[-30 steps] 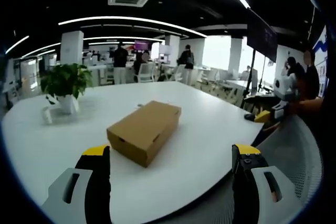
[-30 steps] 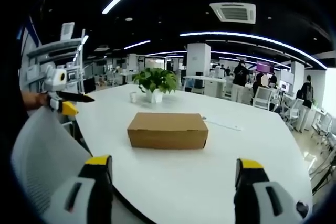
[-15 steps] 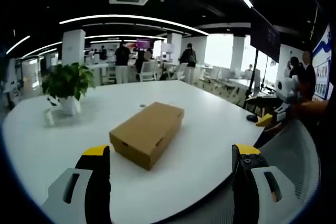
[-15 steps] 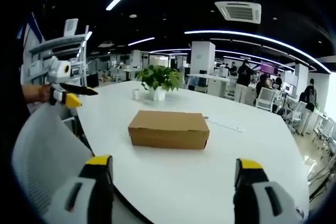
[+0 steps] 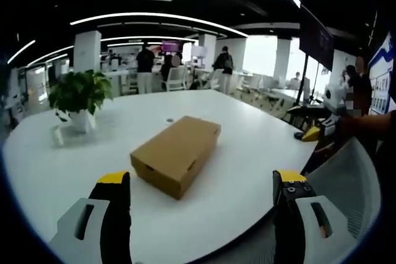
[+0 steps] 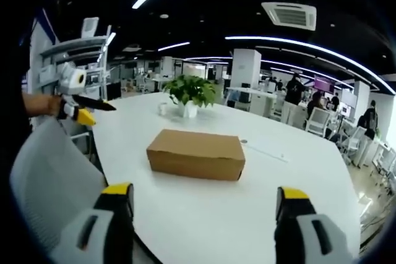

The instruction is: Operate the shoe box by opening the lid, removing the specified soft item, and placing it in the target area until the item is outside and the box remains undamaged.

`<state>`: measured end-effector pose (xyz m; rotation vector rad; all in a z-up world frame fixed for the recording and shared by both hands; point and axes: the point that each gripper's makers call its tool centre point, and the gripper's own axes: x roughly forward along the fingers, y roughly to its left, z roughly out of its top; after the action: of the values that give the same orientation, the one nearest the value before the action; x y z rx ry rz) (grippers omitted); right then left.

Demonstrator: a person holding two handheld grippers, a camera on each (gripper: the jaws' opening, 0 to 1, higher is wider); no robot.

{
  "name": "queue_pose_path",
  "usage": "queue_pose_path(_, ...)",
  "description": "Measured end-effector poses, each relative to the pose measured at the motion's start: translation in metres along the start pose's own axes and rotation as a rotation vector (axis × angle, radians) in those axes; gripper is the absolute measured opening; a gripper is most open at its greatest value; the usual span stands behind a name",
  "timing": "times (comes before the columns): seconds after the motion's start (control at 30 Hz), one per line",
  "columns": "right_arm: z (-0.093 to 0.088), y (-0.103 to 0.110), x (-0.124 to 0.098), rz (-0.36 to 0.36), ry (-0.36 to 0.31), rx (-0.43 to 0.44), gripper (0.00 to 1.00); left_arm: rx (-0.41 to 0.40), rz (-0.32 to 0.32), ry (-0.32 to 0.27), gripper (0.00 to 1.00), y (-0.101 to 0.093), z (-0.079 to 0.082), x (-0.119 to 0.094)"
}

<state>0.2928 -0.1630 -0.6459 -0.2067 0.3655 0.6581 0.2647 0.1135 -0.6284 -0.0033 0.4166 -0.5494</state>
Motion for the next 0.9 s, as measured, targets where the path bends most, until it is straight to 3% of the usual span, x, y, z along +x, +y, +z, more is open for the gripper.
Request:
queue_pose_path(0.27, 0.004, -0.007, 0.011, 0.029, 0.005, -0.020, 0.96, 0.005, -0.011, 0.008, 1.00, 0.006, 0.005, 0.013)
queue_pose_path(0.57, 0.007, -0.021, 0.029, 0.062, 0.013, -0.054, 0.95, -0.052, -0.016, -0.014, 0.98, 0.017, 0.013, 0.026)
queue_pose_path(0.9, 0.005, -0.039, 0.047, 0.093, 0.017, -0.075, 0.93, -0.077, -0.006, 0.002, 0.97, 0.032, 0.004, 0.043)
